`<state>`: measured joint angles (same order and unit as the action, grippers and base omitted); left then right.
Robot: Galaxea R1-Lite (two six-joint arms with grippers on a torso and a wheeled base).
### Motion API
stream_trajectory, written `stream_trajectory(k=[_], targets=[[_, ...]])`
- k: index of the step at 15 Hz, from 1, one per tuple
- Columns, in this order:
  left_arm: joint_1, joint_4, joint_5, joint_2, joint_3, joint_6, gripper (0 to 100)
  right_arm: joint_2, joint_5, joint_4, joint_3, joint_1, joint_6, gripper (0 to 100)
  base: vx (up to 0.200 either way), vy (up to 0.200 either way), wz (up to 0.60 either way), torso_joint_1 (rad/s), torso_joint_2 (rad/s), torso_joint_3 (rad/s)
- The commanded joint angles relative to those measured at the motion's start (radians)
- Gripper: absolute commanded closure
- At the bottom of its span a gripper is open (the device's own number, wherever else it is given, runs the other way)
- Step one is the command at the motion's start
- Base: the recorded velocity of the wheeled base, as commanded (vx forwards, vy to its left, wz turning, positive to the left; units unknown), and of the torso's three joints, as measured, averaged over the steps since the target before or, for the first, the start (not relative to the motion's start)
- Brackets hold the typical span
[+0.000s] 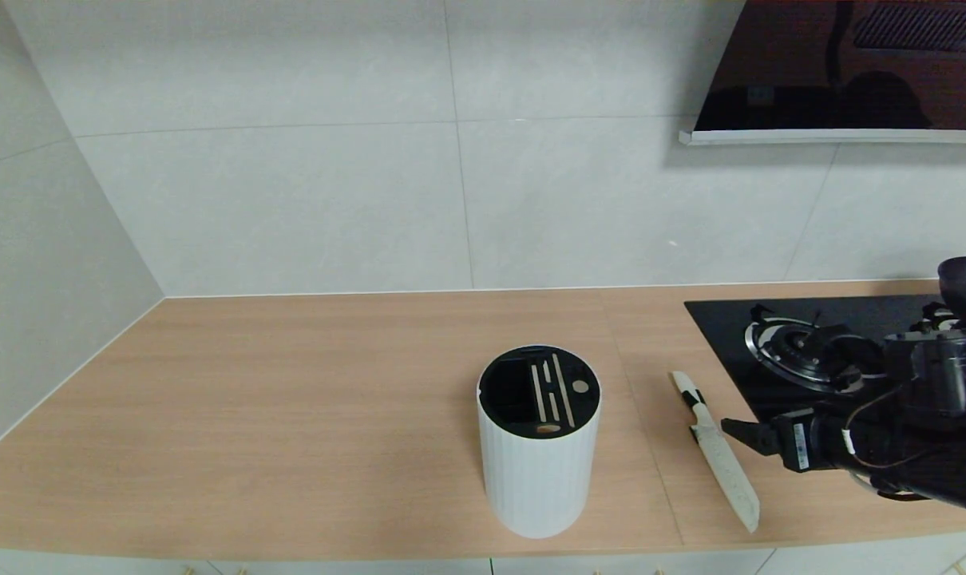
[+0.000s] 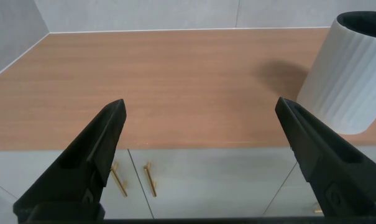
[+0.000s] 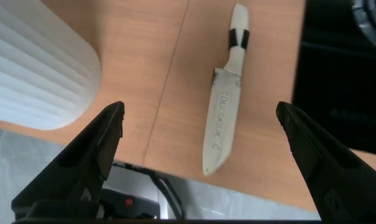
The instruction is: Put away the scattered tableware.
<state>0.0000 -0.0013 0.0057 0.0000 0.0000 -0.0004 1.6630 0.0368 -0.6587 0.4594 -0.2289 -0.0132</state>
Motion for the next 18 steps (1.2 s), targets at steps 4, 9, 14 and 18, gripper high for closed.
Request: stream_trajectory(k=[4, 9, 14, 18], targets=[[0.0, 0.0, 0.0, 0.0, 0.0, -0.001, 0, 0.181, -0.023, -0.107, -0.001, -0.007, -0.007, 0, 0.0, 0.0, 0.0, 0.0, 0.0, 0.0], [0.0, 0.0, 0.0, 0.0, 0.0, -0.001, 0, 0.373, -0.1, -0.364, -0.015, -0.007, -0.017, 0, 0.0, 0.0, 0.0, 0.0, 0.0, 0.0], [0.0, 0.0, 0.0, 0.0, 0.0, -0.001, 0, 0.503, -0.103, -0.504, -0.005, -0.004, -0.077, 0, 0.0, 0.0, 0.0, 0.0, 0.0, 0.0], [0.0, 0.0, 0.0, 0.0, 0.0, 0.0, 0, 0.64, -0.173, -0.628, 0.032, -0.001, -0.094, 0, 0.0, 0.0, 0.0, 0.0, 0.0, 0.0]])
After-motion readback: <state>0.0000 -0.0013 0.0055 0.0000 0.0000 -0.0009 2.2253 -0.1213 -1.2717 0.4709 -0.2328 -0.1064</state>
